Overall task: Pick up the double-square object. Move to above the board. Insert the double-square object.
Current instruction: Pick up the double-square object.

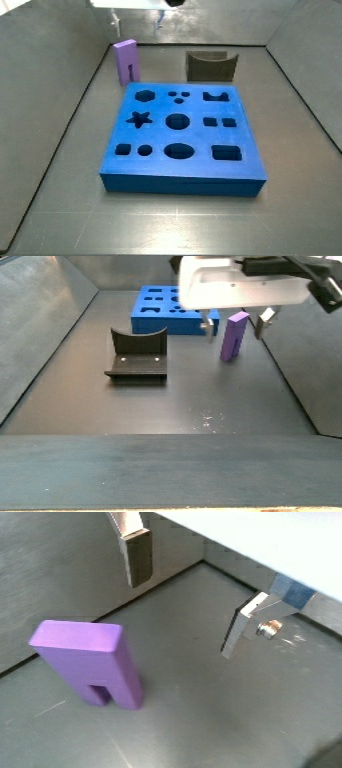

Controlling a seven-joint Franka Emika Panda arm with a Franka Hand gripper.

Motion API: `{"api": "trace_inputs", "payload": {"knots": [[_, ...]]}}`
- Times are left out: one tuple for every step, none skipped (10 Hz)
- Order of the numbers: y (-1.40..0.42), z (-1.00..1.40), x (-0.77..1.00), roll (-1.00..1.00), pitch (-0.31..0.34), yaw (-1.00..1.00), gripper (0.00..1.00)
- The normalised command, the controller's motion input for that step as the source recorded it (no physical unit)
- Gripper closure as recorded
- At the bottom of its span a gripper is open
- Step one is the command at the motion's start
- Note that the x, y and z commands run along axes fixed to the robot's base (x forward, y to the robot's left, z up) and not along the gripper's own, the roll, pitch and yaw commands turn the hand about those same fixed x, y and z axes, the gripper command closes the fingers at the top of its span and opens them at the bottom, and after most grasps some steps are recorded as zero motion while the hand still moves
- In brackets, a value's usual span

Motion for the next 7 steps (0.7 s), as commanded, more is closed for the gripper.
{"api": "trace_inputs", "payload": {"knots": [[-0.18, -0.18, -0.43, -0.31, -0.277, 0.25, 0.00], [-0.20, -0.20, -0.40, -0.30, -0.286, 0.27, 0.00], [-0.22, -0.17, -0.35, -0.30, -0.266, 0.31, 0.00], [-0.25, -0.17, -0.34, -0.28, -0.274, 0.33, 0.00], [-0.26, -0.13, -0.29, -0.29, -0.274, 0.37, 0.00], [-0.31, -0.06, -0.27, -0.18, -0.269, 0.46, 0.00], [-0.28, -0.08, -0.19, -0.20, -0.217, 0.52, 0.00]]}}
